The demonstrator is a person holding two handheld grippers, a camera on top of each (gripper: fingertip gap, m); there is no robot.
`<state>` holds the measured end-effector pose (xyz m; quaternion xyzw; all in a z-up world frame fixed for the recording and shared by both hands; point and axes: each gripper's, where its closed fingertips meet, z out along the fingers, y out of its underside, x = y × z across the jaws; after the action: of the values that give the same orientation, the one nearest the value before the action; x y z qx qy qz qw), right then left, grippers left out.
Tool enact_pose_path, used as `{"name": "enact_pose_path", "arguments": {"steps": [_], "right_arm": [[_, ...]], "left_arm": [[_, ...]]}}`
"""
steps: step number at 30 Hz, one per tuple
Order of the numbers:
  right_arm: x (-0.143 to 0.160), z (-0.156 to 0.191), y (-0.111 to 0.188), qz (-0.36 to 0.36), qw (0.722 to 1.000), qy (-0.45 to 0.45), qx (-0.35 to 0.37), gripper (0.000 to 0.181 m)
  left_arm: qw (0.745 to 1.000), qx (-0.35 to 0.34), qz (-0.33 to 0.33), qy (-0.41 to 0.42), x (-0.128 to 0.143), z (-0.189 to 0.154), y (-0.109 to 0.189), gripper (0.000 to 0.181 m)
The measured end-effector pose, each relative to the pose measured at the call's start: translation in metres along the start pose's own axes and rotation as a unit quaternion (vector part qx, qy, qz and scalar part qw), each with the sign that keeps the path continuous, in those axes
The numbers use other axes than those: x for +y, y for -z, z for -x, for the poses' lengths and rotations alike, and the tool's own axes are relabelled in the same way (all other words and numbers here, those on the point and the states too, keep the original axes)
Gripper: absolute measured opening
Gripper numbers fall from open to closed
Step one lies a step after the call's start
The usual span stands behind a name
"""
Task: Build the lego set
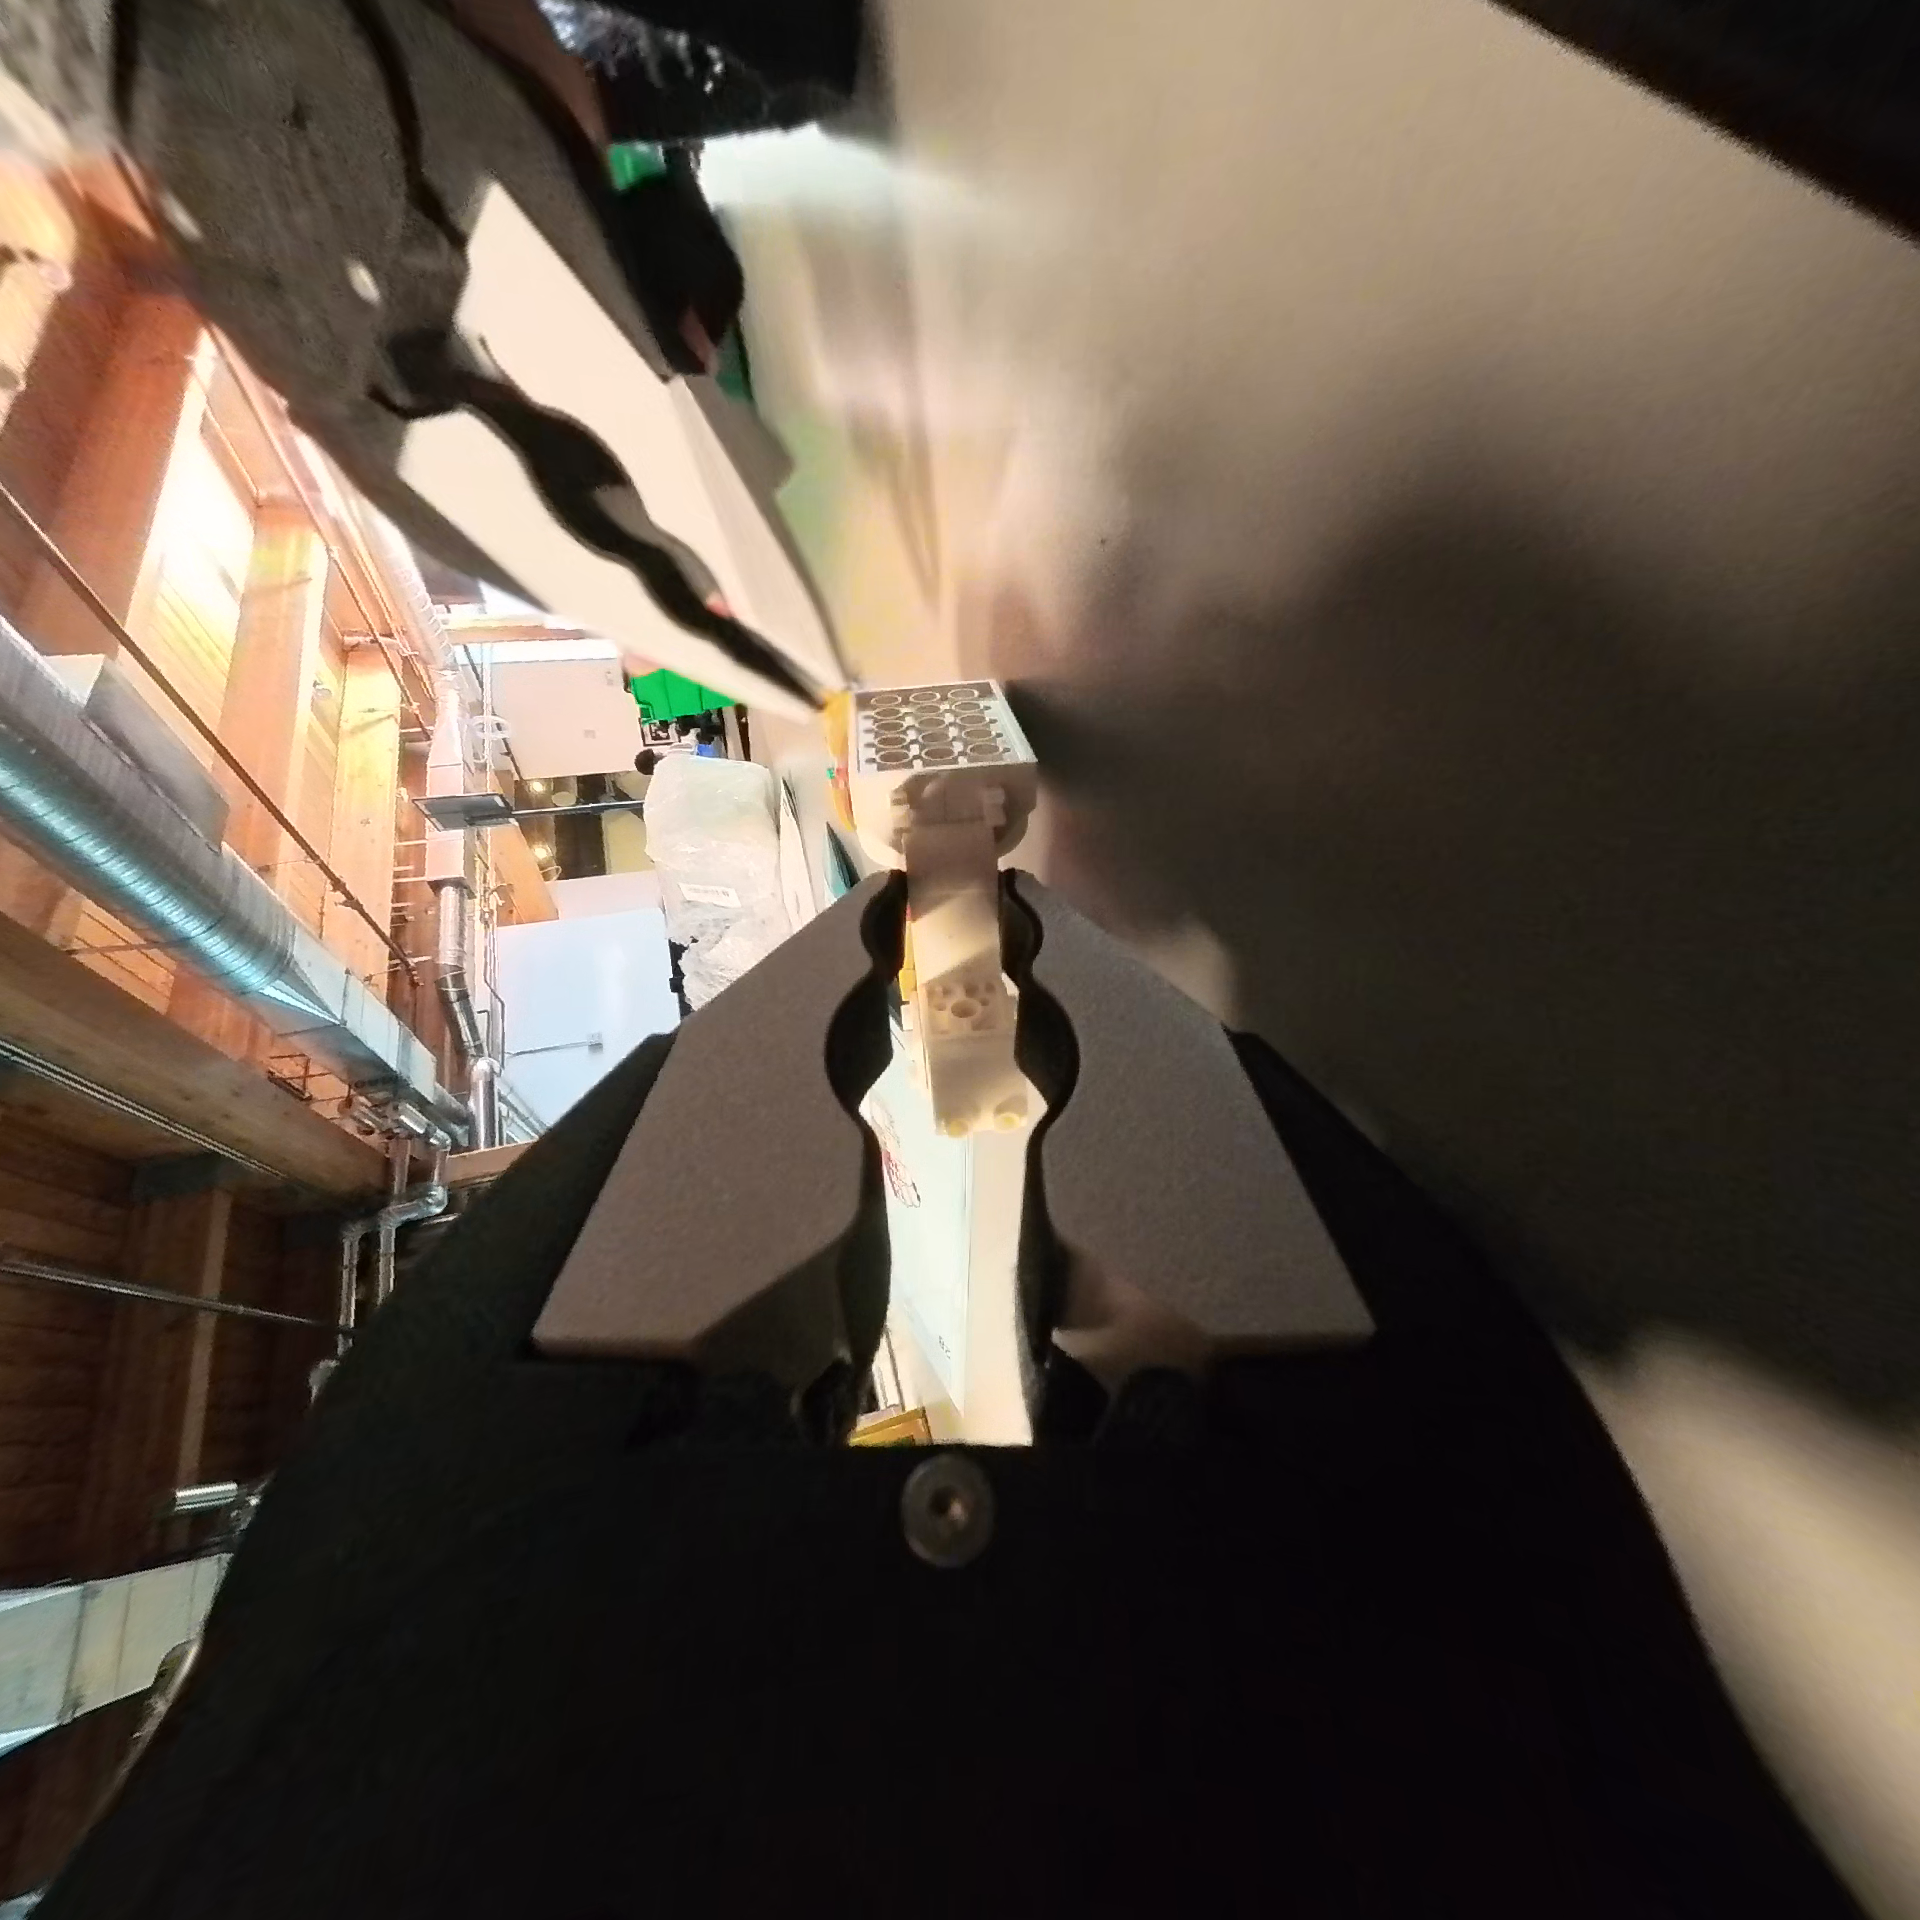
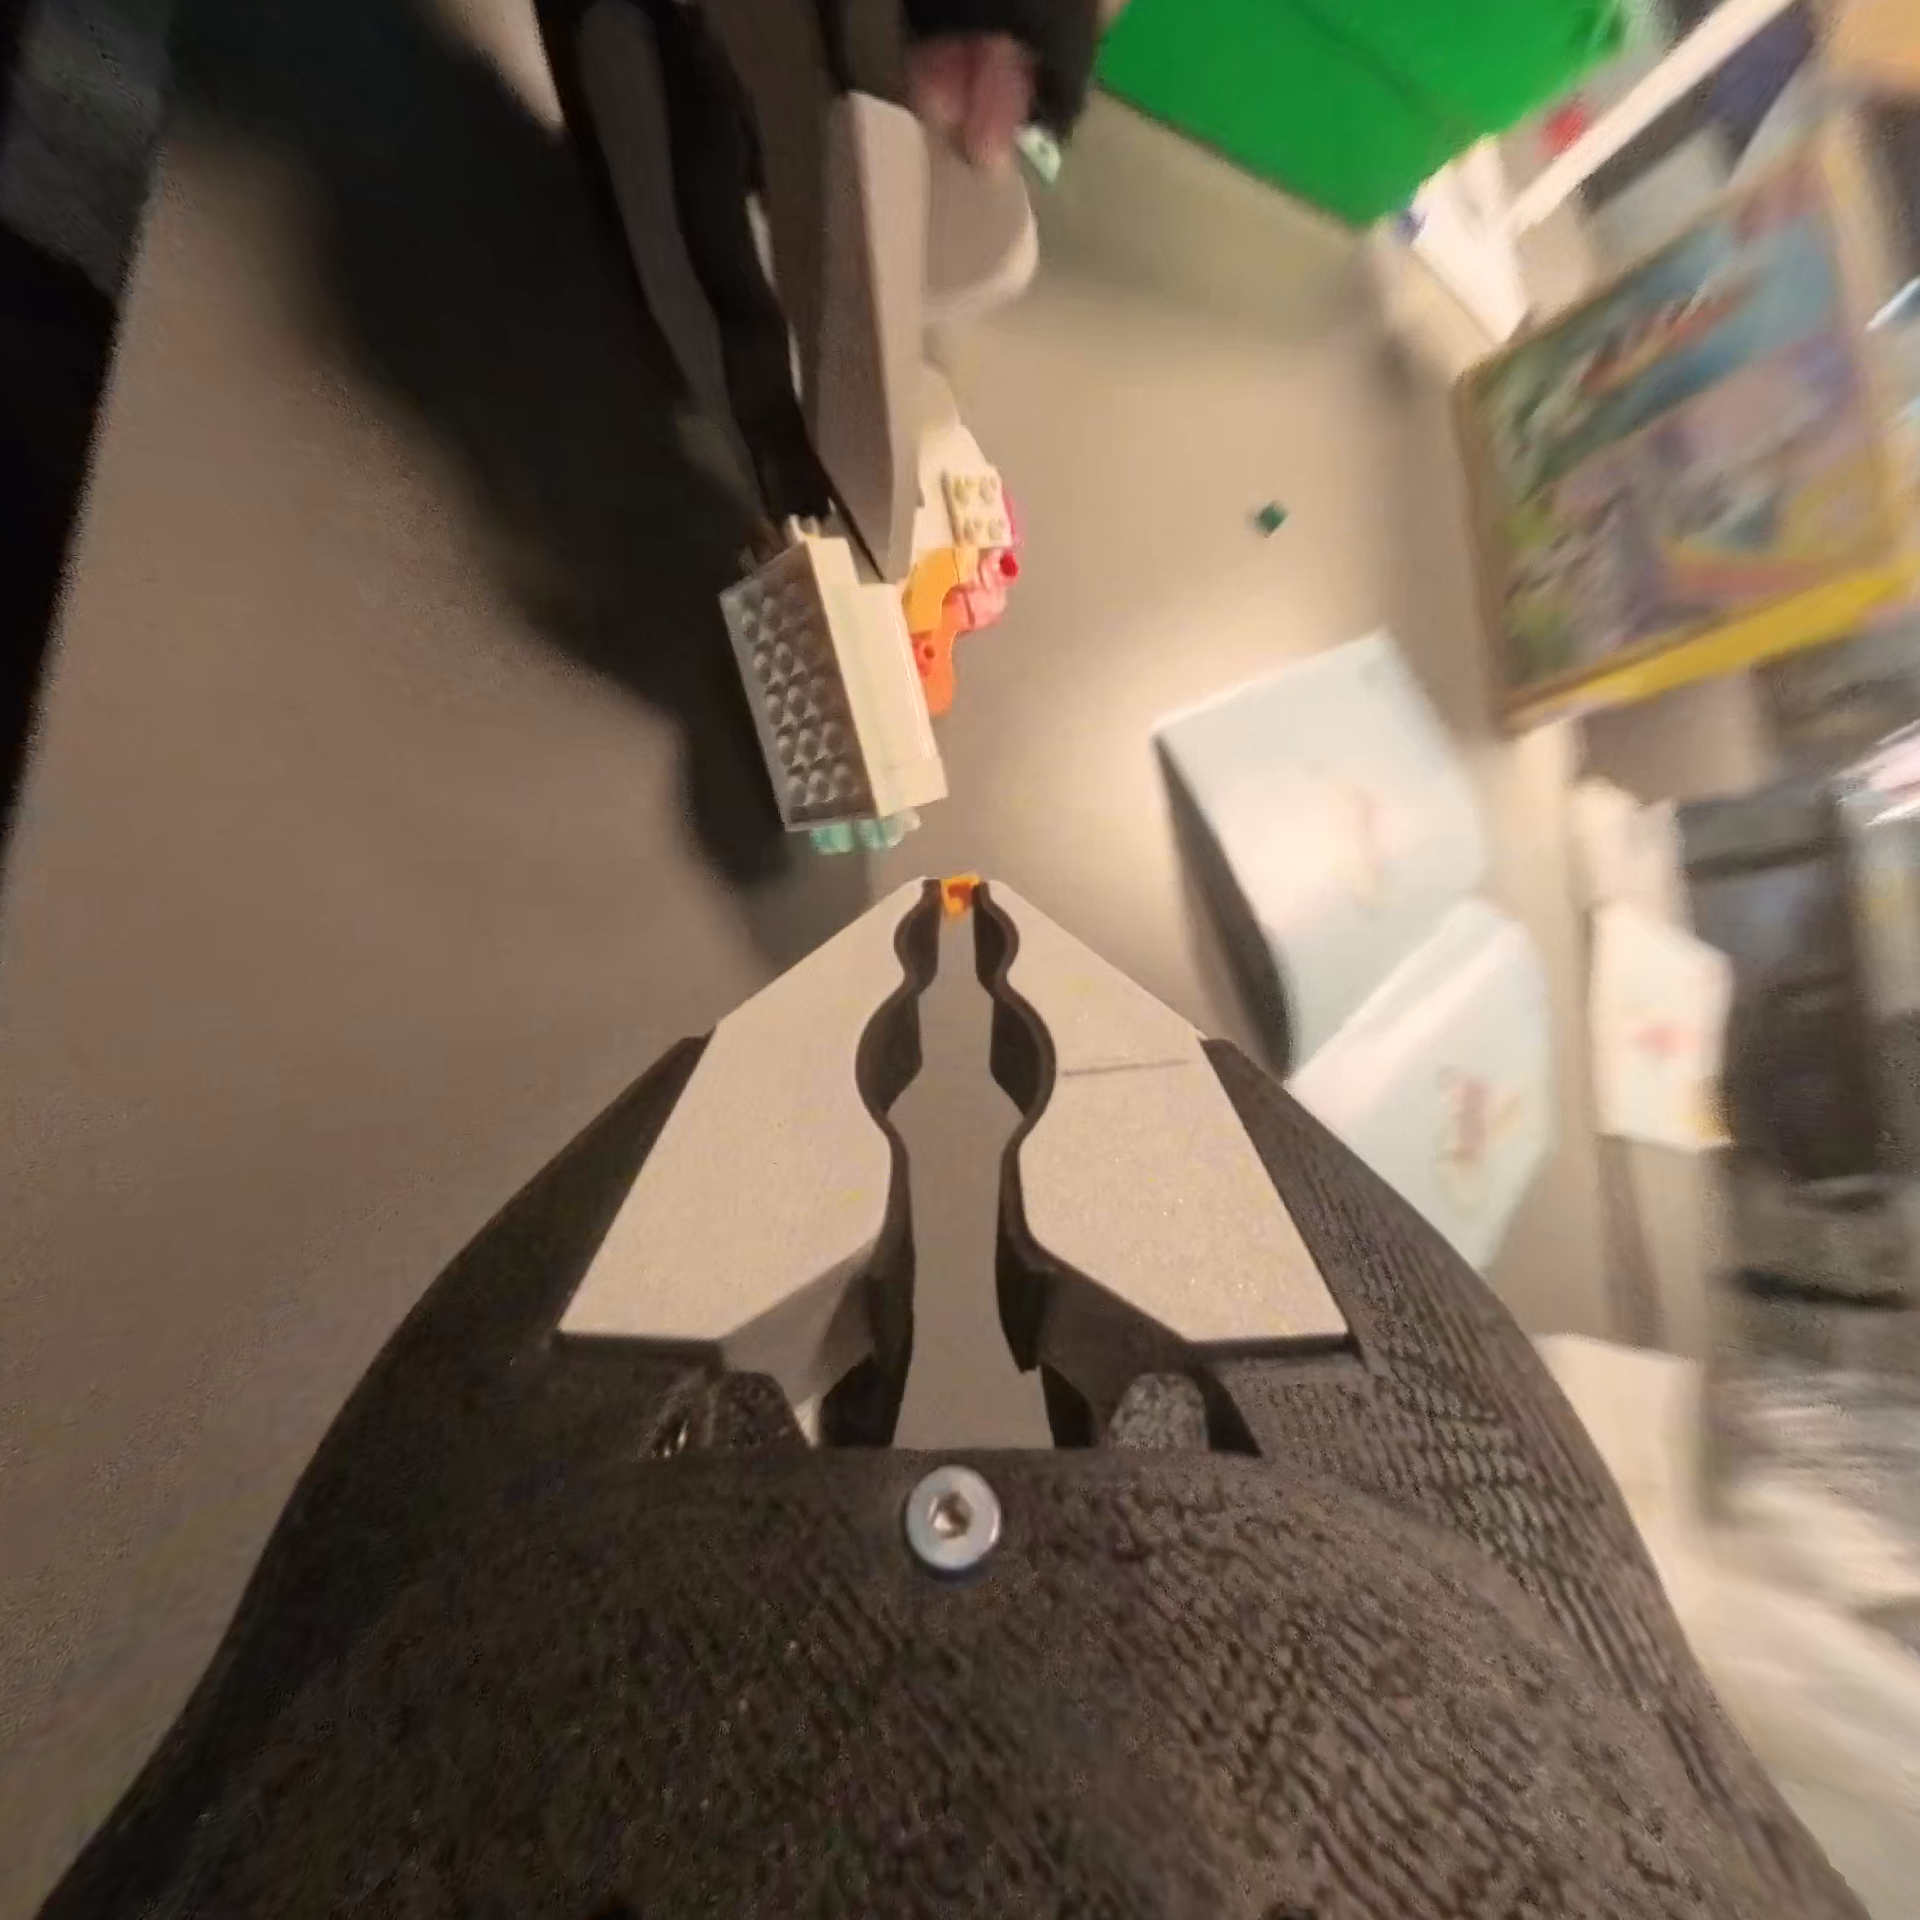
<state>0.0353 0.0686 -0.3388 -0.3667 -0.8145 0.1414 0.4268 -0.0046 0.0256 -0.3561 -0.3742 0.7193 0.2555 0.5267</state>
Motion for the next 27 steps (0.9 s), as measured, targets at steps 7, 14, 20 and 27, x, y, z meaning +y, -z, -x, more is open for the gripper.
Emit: {"name": "enact_pose_path", "arguments": {"steps": [7,14,20,27], "right_arm": [[-0.027,0.008,-0.005,0.02,0.886,0.455,0.086,0.004],[0.032,-0.006,-0.004,0.127,0.836,0.533,0.041,0.004],[0.078,-0.009,0.002,0.191,0.707,0.68,-0.018,0.0],[0.059,0.012,0.005,0.114,0.648,0.75,-0.063,0.0]], "left_arm": [[1.0,0.0,0.0,0.001,0.0,0.0,-0.001,0.017],[1.0,0.001,0.003,0.0,0.002,0.0,-0.001,0.017],[1.0,0.002,0.004,0.002,0.002,0.0,-0.001,0.017],[1.0,0.003,0.005,0.002,0.003,-0.001,-0.002,0.017]]}}
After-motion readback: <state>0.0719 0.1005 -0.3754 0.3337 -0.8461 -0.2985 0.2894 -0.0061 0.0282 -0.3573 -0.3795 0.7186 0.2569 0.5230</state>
